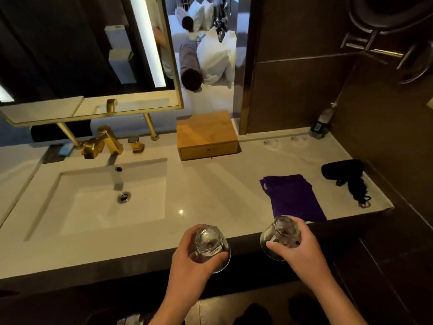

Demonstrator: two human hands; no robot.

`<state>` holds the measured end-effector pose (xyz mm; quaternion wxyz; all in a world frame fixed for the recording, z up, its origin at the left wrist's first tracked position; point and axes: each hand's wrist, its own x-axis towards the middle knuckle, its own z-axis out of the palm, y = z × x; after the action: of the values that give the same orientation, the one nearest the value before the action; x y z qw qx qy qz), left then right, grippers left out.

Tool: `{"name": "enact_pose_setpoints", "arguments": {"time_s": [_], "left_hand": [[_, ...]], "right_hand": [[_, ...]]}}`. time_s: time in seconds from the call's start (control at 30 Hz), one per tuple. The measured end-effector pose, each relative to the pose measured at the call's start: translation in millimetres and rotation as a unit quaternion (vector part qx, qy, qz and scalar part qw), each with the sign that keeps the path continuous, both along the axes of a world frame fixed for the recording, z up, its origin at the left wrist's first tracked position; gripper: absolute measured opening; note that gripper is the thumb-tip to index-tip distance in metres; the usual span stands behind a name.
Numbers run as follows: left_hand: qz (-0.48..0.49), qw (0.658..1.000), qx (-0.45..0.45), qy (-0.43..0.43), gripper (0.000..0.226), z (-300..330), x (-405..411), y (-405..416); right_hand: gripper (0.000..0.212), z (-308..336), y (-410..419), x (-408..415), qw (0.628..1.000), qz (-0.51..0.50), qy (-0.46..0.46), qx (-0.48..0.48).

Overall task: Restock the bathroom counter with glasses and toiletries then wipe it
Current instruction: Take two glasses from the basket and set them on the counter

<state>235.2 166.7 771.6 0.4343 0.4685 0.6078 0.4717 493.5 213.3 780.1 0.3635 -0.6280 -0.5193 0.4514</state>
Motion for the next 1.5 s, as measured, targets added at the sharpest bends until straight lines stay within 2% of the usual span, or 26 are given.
{"name": "enact_pose_setpoints", "arguments": {"time_s": [0.23, 0.57, 0.93, 1.17, 1.33, 1.5], "left_hand": [[-0.053, 0.998, 0.014, 0.012, 0.072, 2, 50, 41], [-0.116, 0.993, -0.016, -0.014, 0.069, 3, 98, 83], [-0.183, 0.983, -0.007, -0.018, 0.065, -14, 117, 174], [-0.180, 0.982, -0.033, -0.041, 0.068, -23, 119, 230], [-0.189, 0.981, -0.032, -0.034, 0.065, -32, 128, 251], [-0.136, 0.990, -0.023, -0.025, 0.065, -26, 137, 288]], "right_hand": [[0.068, 0, 5, 38, 0.995, -0.089, 0.040, 0.013], [0.066, -9, 3, 83, 0.988, -0.139, 0.066, -0.019], [0.069, -37, 65, 95, 0.974, -0.217, 0.067, -0.022], [0.075, -36, 121, 89, 0.971, -0.231, 0.037, -0.054], [0.062, -37, 144, 93, 0.973, -0.224, 0.008, -0.053], [0.059, -49, 184, 104, 0.980, -0.196, -0.011, -0.043]]}}
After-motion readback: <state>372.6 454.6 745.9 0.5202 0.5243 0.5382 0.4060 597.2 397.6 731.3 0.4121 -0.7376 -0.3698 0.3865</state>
